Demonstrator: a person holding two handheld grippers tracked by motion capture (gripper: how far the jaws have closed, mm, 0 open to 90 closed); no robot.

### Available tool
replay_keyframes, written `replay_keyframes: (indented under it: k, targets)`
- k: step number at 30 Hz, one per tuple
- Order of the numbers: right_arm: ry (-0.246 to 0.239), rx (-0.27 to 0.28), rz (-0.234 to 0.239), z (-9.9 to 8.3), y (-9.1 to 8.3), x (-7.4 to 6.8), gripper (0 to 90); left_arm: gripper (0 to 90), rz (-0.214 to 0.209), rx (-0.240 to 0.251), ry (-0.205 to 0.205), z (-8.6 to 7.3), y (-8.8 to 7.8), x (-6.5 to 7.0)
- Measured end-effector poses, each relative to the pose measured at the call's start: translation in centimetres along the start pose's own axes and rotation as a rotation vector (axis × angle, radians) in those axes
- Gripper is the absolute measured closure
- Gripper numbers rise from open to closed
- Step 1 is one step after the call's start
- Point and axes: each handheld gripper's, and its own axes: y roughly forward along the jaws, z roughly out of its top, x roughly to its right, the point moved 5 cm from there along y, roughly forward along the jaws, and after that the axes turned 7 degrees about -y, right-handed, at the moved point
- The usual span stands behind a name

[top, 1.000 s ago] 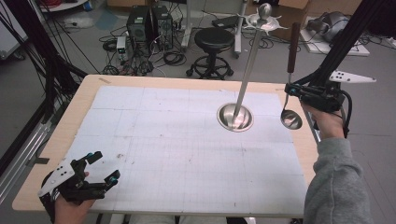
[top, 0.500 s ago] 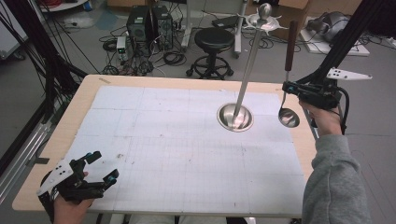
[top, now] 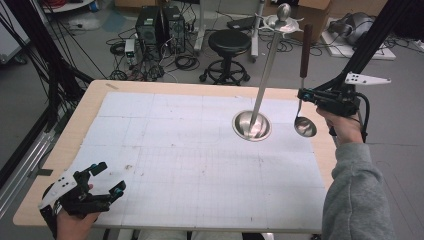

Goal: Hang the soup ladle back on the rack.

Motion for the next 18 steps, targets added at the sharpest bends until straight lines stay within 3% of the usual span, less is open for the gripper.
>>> replay_keyframes:
  k: [18]
  targets:
    - [0.003, -0.013, 0.007, -0.1, 1.8, -0.6, 84.6, 1.9, -0.007, 0.003, 0.007, 0.1, 0.0, 0.1]
